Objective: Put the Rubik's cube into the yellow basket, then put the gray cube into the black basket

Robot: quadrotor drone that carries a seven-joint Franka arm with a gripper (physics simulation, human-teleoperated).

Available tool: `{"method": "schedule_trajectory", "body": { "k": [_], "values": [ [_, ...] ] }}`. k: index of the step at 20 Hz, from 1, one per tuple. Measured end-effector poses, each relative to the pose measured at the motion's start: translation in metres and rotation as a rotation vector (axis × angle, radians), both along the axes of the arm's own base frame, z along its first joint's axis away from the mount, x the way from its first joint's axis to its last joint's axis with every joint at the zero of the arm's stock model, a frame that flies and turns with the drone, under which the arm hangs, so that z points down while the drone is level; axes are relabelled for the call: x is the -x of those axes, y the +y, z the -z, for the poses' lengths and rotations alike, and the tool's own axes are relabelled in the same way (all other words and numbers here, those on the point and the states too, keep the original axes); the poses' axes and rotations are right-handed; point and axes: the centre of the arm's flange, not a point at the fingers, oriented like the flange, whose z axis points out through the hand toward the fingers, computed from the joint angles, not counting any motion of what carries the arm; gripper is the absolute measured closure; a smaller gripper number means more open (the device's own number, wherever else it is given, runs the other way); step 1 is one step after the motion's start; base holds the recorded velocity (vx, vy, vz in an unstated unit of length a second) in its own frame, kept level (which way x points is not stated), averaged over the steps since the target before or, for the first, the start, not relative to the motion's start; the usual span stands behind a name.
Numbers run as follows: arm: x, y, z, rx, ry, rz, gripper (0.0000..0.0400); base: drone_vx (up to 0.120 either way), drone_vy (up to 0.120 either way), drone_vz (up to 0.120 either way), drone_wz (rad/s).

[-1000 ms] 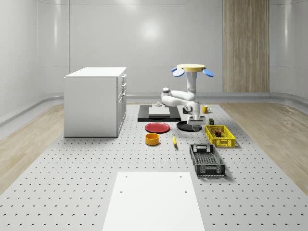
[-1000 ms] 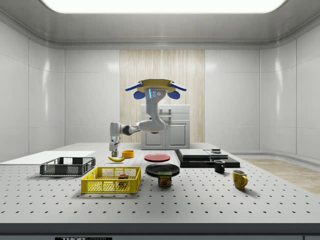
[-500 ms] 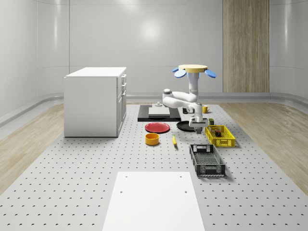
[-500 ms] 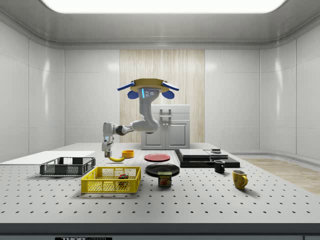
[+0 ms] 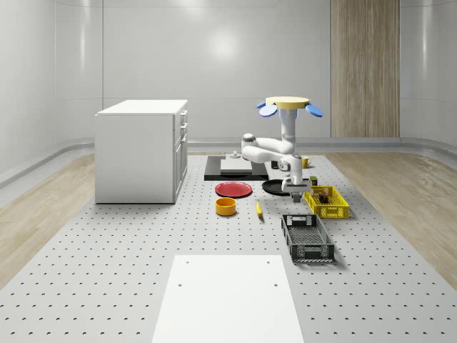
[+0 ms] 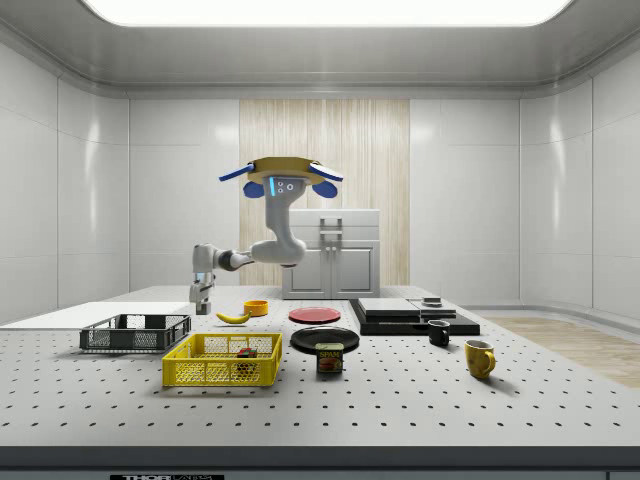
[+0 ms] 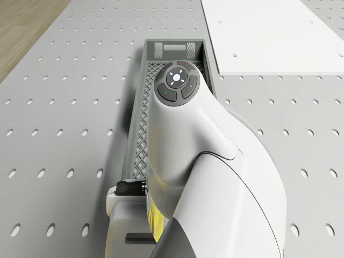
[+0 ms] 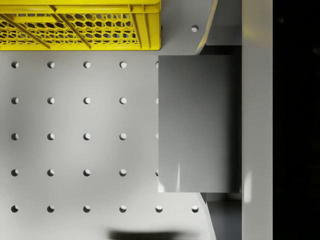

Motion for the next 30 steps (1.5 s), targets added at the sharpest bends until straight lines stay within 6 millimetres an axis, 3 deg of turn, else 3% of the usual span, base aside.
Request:
{"method": "schedule_trajectory", "body": {
  "k": [23,30],
  "values": [
    [0.0000,0.0000,0.0000,0.000,0.000,0.000,0.0150,0.120,0.000,0.000,0.000],
    [0.0000,0.0000,0.0000,0.000,0.000,0.000,0.0150,0.120,0.000,-0.103,0.000]
  ]
}}
